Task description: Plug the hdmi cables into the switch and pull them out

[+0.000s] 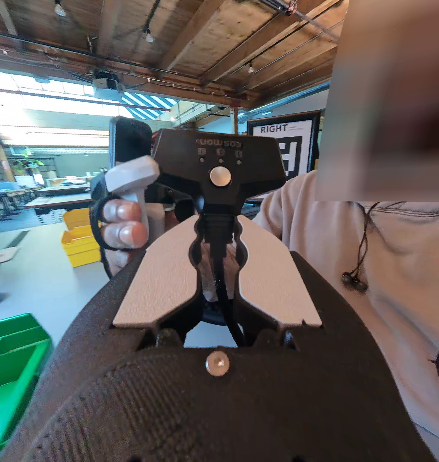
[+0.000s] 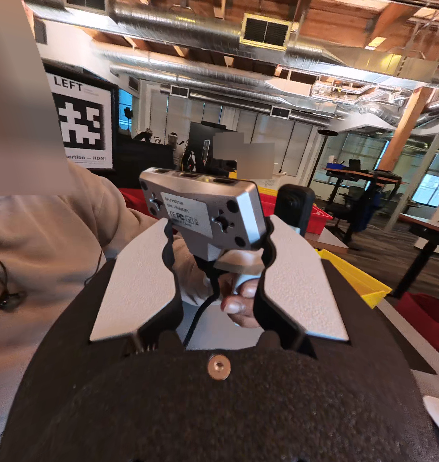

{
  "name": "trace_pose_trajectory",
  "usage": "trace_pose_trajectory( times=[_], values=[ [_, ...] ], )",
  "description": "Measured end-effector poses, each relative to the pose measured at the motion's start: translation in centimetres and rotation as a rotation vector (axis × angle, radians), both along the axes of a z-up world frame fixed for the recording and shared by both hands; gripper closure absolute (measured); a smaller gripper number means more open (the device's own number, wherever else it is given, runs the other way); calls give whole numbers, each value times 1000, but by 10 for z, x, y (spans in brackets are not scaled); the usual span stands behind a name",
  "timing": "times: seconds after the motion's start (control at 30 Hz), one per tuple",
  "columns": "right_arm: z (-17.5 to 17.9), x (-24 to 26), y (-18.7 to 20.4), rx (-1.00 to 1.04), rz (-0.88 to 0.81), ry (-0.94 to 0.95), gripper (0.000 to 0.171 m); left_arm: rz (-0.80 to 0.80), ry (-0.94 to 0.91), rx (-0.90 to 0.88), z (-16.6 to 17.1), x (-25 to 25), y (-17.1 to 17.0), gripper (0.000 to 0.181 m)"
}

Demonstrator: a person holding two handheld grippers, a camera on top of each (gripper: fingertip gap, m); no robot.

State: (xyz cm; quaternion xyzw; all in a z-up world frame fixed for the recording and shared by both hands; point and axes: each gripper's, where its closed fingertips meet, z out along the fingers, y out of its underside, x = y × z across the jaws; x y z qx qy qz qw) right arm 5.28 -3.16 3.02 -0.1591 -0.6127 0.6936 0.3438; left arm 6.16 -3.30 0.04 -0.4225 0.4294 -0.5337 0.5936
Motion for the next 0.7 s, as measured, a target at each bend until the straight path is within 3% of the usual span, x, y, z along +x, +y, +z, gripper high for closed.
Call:
trace_pose_trajectory(
  times=[0.1, 0.2, 0.3, 0.37, 0.57, 0.7],
  values=[
    [6, 3, 5, 12, -35, 45, 123, -22, -18, -29, -2, 0, 3, 158],
    [21, 7, 28, -14, -142, 103, 148, 208, -24, -33, 6, -21, 30, 165],
    [21, 3, 44, 66, -290, 118, 149, 385, -3, -32, 14, -45, 46, 165],
    [27, 7, 47, 108, -348, 151, 150, 499, 80, 28, 17, -56, 48, 154],
    [23, 7, 44, 352, -505, 180, 150, 872, 639, 337, 1, -69, 46, 132],
    [-1, -10, 35, 543, -567, 124, 149, 967, 808, 496, 0, -53, 47, 135]
  ],
)
